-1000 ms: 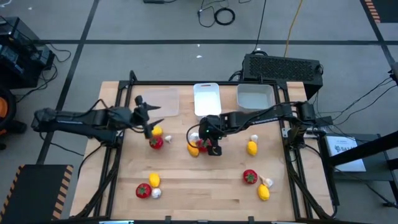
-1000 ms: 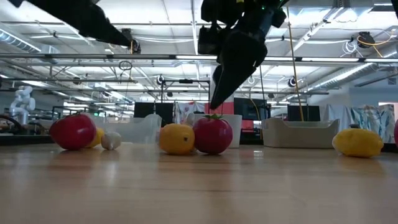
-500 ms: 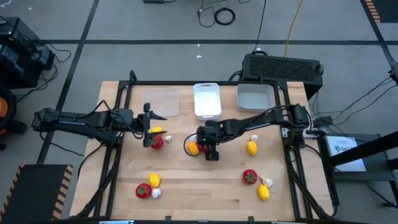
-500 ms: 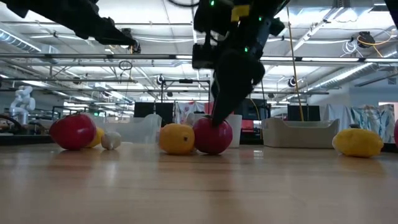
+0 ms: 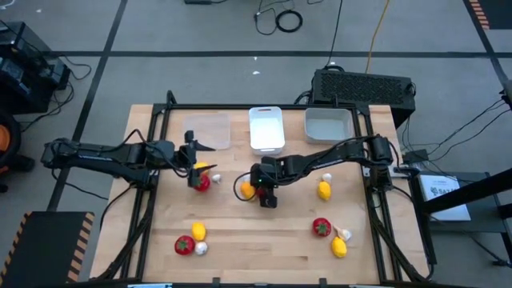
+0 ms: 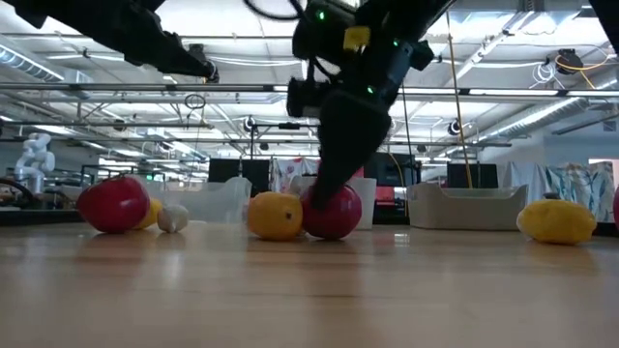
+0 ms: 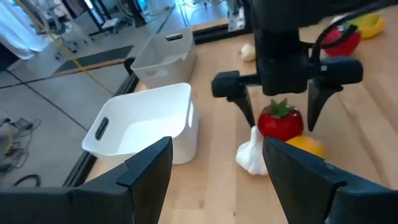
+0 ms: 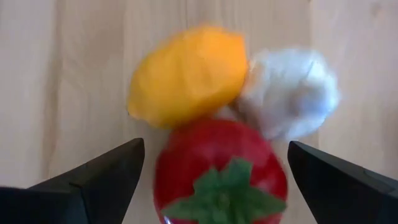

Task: Sort produce into baskets
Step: Put the red tomato into the gray bin

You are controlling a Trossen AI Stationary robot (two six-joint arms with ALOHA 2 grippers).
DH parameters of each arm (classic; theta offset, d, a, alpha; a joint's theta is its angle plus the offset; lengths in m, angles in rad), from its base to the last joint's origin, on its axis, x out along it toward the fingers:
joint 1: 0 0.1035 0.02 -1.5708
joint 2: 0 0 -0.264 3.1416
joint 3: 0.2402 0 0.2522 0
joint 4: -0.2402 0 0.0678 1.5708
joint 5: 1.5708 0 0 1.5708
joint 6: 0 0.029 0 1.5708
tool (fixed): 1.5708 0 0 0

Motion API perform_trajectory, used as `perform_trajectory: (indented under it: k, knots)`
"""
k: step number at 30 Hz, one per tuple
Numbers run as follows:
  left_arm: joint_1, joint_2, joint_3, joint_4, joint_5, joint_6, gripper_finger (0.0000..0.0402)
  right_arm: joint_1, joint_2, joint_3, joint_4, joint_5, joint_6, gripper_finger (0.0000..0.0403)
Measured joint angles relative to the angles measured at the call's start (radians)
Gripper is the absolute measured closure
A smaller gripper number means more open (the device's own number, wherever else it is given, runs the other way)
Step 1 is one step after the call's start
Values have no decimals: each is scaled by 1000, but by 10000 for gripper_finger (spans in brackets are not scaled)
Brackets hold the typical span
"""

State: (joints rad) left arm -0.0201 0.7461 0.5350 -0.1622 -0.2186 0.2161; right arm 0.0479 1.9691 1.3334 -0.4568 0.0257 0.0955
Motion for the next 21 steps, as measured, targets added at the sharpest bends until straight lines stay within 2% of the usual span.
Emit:
perform_trajectory:
  k: [16, 21]
  knots:
    - [0, 1, 0, -3, -10, 1, 146, 6, 29, 2, 1, 0, 17, 17]
    - [0, 1, 0, -2, -23, 1, 146, 6, 30, 1, 5, 9, 17, 36]
